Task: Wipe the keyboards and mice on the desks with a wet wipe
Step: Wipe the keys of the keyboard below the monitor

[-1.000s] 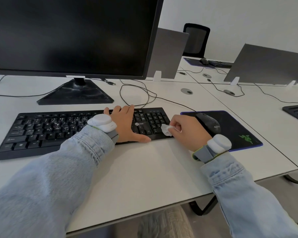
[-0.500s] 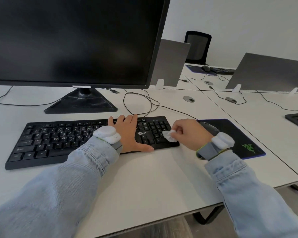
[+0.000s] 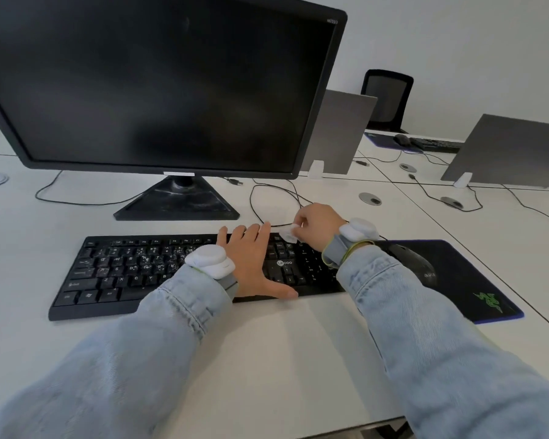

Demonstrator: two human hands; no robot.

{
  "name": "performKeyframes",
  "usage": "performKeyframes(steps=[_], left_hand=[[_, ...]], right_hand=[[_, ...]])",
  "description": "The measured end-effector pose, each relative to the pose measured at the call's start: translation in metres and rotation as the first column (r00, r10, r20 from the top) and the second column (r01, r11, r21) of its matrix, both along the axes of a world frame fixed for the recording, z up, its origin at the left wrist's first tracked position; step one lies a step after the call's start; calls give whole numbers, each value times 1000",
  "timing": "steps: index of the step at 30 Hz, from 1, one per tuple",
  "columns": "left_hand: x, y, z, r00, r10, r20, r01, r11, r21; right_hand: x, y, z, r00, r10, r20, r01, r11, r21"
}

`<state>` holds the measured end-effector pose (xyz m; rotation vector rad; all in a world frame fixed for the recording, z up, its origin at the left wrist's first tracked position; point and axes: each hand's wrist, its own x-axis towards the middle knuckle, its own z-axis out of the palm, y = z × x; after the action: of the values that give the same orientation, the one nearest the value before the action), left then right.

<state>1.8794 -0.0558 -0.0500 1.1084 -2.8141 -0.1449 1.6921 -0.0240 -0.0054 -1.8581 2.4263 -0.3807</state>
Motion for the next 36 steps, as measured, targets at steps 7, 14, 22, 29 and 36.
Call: performKeyframes(steps=[7, 14, 22, 29, 36], left_hand=[[75, -27, 11, 987, 33, 159, -43, 997, 62], [78, -26, 5, 989, 17, 145, -22, 999, 30], [78, -22, 8, 989, 35, 146, -42, 998, 42], [77, -24, 8, 988, 27, 154, -35, 998, 48], [76, -23, 7, 989, 26, 147, -29, 999, 18]], right_hand=[[25, -30, 1, 990, 126, -65, -123, 991, 61], [59, -45, -9, 972, 233, 26, -232, 972, -41], [13, -29, 6, 994, 50, -102, -37, 991, 132], [1, -27, 7, 977, -86, -195, 130, 966, 225], [23, -32, -1, 991, 67, -114, -59, 995, 75]])
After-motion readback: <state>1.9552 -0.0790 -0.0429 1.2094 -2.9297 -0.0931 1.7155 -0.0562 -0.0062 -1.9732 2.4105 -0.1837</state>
